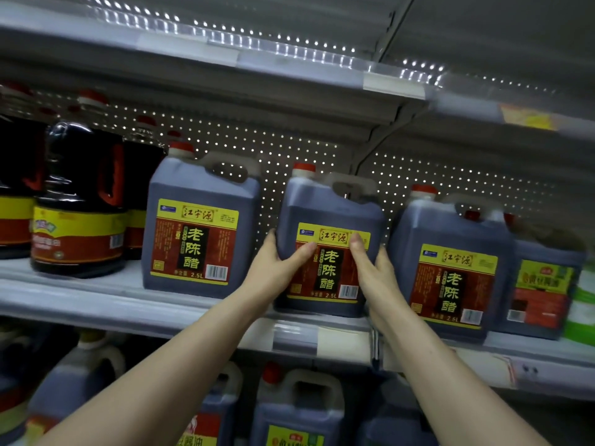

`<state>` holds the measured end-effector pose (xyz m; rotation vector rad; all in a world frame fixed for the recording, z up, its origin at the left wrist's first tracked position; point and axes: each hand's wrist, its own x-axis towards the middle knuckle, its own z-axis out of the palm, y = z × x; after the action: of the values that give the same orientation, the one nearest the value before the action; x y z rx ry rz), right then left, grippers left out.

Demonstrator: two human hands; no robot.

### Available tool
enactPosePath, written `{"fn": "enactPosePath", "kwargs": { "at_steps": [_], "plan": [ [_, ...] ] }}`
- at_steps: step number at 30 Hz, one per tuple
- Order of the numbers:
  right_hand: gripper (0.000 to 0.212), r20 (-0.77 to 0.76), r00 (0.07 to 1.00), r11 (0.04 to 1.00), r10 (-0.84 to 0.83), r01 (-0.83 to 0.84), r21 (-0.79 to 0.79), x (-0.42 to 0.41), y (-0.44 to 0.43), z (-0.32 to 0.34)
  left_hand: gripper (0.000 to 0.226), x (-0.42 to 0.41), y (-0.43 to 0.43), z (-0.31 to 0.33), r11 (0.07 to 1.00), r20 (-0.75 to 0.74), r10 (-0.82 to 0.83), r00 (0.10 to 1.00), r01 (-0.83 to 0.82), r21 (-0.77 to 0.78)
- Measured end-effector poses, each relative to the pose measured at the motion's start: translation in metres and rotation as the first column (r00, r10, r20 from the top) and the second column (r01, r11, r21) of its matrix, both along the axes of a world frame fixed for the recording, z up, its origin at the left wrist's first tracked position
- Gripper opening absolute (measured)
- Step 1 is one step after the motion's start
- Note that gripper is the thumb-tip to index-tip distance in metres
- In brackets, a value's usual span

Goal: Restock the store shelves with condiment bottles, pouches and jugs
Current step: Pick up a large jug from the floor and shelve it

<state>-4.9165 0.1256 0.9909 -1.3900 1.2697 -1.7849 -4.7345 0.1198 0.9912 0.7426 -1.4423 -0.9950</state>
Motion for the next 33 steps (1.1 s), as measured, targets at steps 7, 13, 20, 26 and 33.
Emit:
{"fn": "enactPosePath", "kwargs": {
  "at_steps": [7, 13, 20, 26, 33],
  "plan": [
    [0.077, 0.016, 0.998, 0.998, 0.058, -0.058, 0.02, -0.003, 0.0, 0.006, 0.062, 0.002, -0.001, 0.0, 1.0, 0.097, 0.031, 0.995, -0.031, -0.001],
    [0.072, 0.012, 0.999, 0.999, 0.052, -0.052, -0.015, 0.002, -0.001, 0.008, 0.056, 0.002, -0.002, -0.004, 0.999, 0.084, 0.028, 0.996, -0.026, -0.024],
    [0.07, -0.033, 0.999, 0.981, -0.012, 0.005, -0.192, 0.01, 0.018, 0.019, 0.052, 0.007, 0.01, 0.002, 0.991, 0.019, -0.007, 1.0, 0.009, -0.136],
    [0.058, -0.12, 0.993, 0.967, -0.018, -0.013, -0.256, 0.014, 0.053, 0.048, 0.062, 0.017, 0.036, 0.019, 0.97, 0.007, -0.032, 0.999, 0.033, -0.24],
    [0.067, -0.078, 0.985, 0.962, 0.151, -0.164, -0.216, 0.059, 0.077, 0.051, 0.049, 0.063, 0.056, 0.018, 0.976, -0.008, 0.033, 0.999, -0.034, -0.216]
  ]
}}
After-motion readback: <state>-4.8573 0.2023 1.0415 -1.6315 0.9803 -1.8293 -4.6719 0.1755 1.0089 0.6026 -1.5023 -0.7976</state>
